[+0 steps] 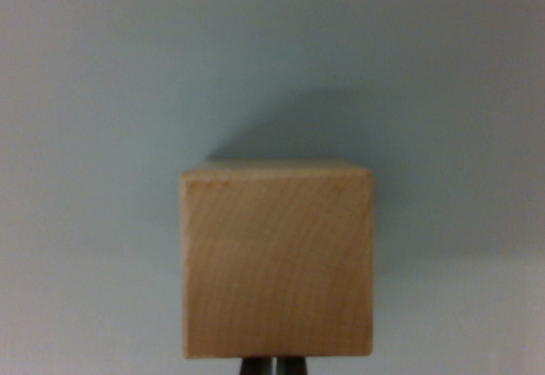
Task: Push wooden cube
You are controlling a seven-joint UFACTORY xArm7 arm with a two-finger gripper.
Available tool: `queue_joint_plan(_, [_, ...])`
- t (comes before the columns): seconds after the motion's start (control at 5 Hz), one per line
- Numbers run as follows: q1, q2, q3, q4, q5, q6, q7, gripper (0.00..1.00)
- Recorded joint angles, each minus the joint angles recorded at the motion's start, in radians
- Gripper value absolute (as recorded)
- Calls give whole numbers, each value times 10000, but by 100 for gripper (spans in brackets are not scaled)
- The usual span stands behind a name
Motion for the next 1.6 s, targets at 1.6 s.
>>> queue_joint_plan(1.6, [40, 682, 73, 1040, 92, 363, 54, 100])
